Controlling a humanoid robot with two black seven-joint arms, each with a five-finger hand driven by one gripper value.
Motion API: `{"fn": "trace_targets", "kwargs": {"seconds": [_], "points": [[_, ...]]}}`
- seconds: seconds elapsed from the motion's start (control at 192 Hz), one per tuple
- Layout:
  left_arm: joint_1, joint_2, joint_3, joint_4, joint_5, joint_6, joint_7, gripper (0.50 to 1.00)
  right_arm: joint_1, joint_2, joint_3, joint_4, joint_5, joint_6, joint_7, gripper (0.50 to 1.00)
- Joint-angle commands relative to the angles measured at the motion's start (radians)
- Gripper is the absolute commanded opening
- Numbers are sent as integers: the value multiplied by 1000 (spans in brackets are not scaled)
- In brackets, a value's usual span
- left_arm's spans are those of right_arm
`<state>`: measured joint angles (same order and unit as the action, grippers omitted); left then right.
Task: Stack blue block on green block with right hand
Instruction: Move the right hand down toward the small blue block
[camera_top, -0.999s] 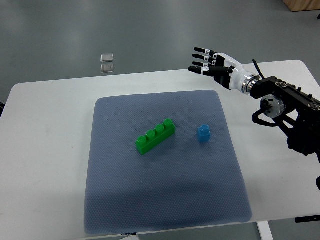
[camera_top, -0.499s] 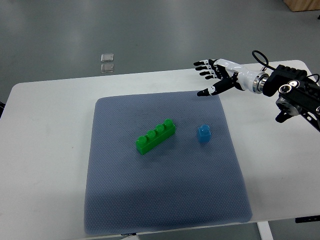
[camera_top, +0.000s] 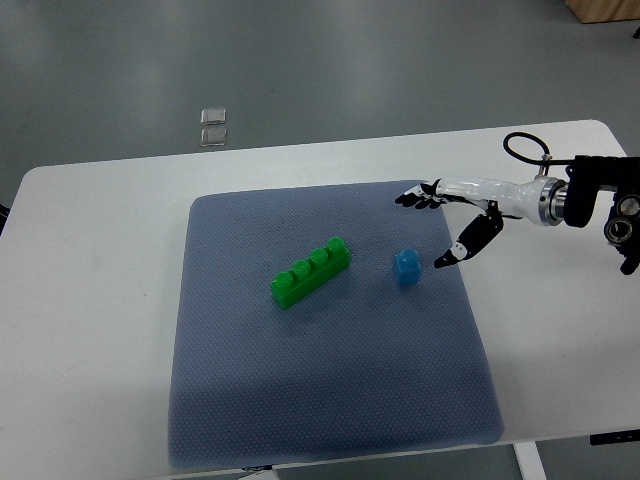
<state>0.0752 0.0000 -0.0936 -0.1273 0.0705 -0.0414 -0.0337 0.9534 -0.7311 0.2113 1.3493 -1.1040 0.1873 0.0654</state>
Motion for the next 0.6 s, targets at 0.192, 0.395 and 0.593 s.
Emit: {"fn": "trace_targets", "kwargs": {"seconds": [0.192,0.395,0.593], "points": [[0,0,0,0,0,0,0,1000,-30,61,-35,24,-115,-124,-50,915],[0,0,0,0,0,0,0,1000,-44,113,-55,13,-198,-174,-87,911],[0,0,0,0,0,0,0,1000,-42,119,-63,-1,-215,-175,-87,891]]}}
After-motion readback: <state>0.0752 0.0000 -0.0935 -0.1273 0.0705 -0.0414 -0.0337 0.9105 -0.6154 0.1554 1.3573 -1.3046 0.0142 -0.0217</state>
